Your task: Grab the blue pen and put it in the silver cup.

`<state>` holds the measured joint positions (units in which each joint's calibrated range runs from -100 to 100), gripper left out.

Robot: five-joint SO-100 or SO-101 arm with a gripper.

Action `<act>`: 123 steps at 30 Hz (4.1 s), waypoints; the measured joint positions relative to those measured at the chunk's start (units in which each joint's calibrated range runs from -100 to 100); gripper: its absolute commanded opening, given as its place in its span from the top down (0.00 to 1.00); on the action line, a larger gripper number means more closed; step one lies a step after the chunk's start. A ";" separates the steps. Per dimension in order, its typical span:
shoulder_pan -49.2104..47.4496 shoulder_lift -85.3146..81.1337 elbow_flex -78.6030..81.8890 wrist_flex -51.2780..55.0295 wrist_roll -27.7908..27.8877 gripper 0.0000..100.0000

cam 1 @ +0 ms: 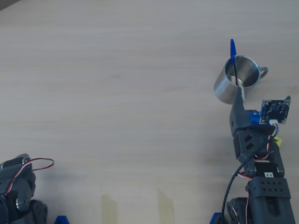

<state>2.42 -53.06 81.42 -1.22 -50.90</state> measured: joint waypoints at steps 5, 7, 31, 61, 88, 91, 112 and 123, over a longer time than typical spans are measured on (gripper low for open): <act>0.00 -8.00 5.77 0.25 0.00 0.52; 0.00 -10.59 7.30 0.25 0.00 0.52; -1.92 -34.35 17.94 22.45 0.00 0.52; -1.34 -43.60 17.76 56.75 -0.77 0.52; -1.59 -44.52 17.67 75.07 -4.05 0.72; -1.67 -44.52 17.67 75.07 -3.84 0.79; -0.59 -44.52 17.67 75.24 -2.97 0.97; -0.59 -44.52 17.67 75.24 -2.97 0.97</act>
<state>1.84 -97.58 99.10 74.02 -53.87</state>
